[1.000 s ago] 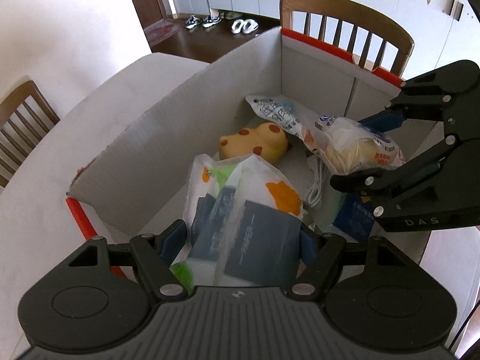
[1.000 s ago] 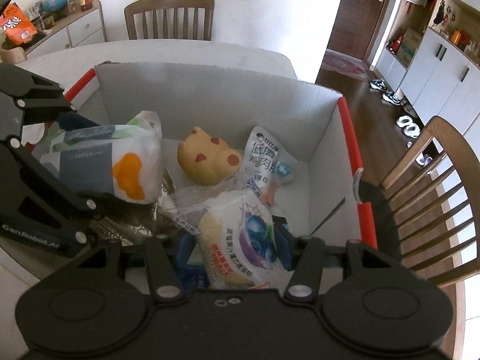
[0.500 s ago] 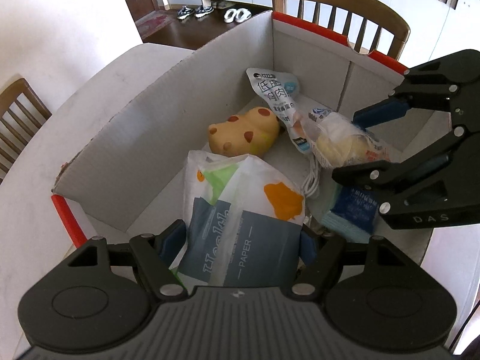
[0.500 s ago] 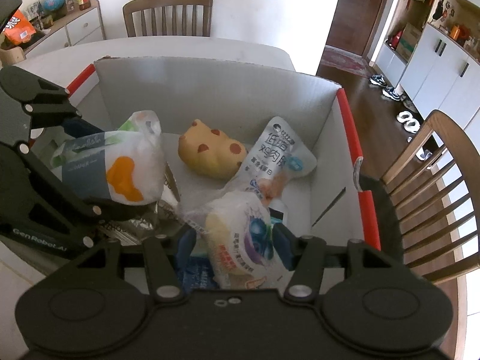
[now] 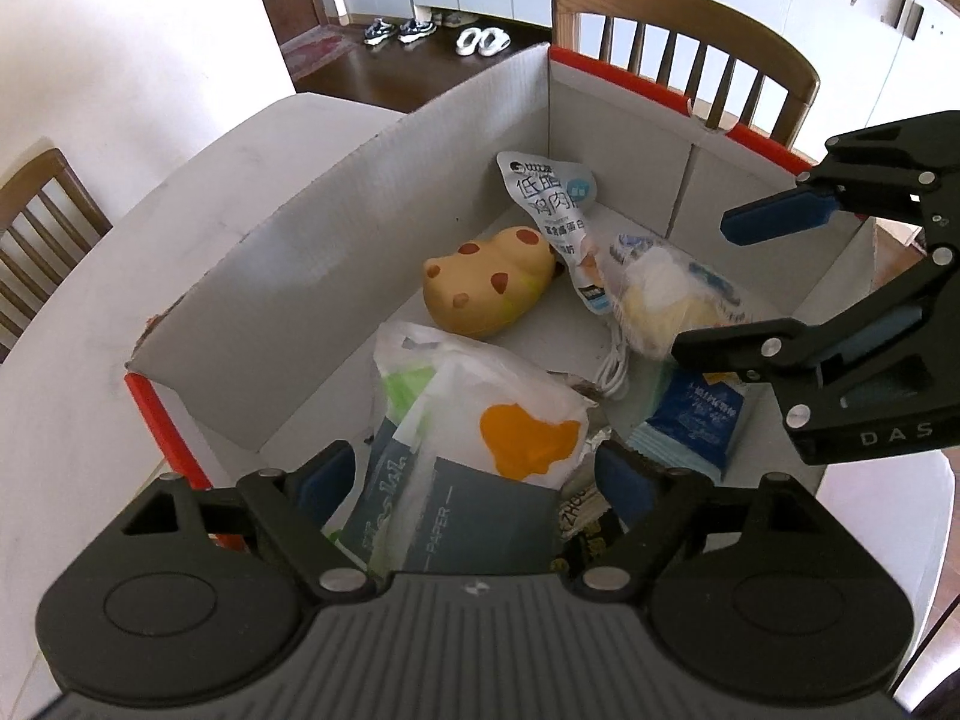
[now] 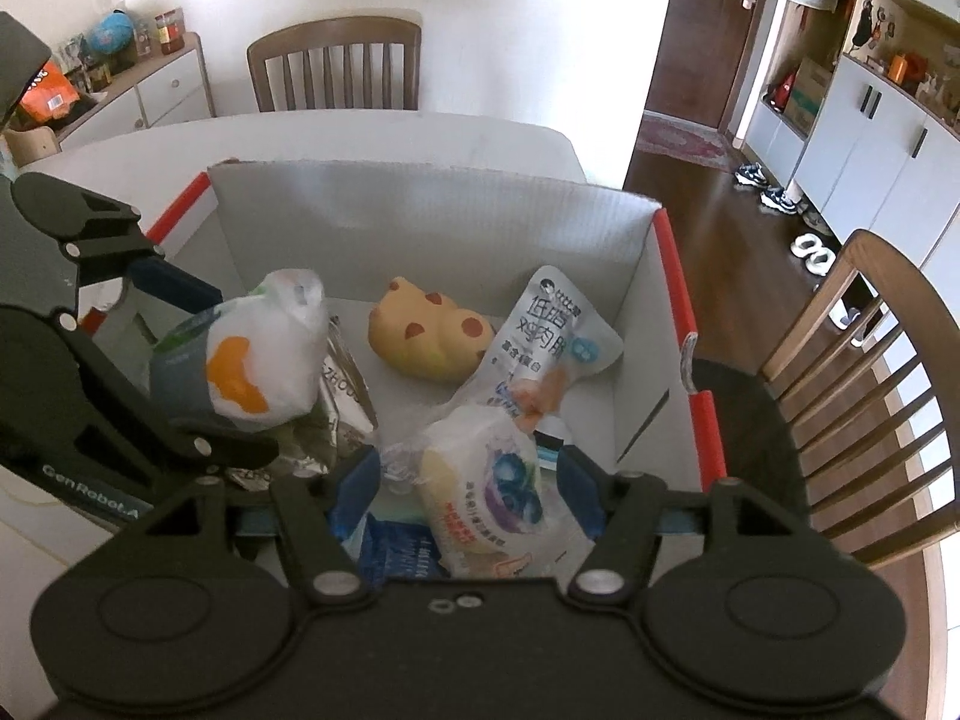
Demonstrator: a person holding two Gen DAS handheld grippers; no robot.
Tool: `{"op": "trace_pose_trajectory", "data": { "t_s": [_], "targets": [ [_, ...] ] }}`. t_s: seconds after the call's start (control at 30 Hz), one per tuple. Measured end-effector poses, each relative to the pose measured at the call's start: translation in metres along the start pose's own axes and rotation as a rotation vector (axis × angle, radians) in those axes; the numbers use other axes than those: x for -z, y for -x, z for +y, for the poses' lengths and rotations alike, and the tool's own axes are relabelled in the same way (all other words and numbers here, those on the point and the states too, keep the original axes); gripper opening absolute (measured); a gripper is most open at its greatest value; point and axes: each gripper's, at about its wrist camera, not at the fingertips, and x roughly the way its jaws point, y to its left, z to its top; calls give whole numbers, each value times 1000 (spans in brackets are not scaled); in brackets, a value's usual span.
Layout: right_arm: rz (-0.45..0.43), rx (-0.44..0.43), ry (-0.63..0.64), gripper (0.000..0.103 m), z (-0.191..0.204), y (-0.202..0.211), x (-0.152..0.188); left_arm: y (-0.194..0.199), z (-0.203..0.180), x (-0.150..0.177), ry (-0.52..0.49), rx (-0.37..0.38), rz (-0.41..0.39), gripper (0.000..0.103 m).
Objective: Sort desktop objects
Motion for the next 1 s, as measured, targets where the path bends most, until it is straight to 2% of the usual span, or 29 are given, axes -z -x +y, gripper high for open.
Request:
{"op": "trace_pose_trajectory", "data": {
  "t_s": [0.67,0.7,0.73,1.0],
  "targets": [
    [-103,-51,-2,73,9,70,2,57,-5,12,54,14,-137,90],
    [-107,-53,-3,75,9,72,3,60,-5,12,60,13,-145,93],
    [-112,-55,-5,76,10,75,4,63,-6,14,64,13,-152,102],
    [-155,-85,-21,84,17,94,14,84,-13,28,87,-1,-197,103]
  ]
}}
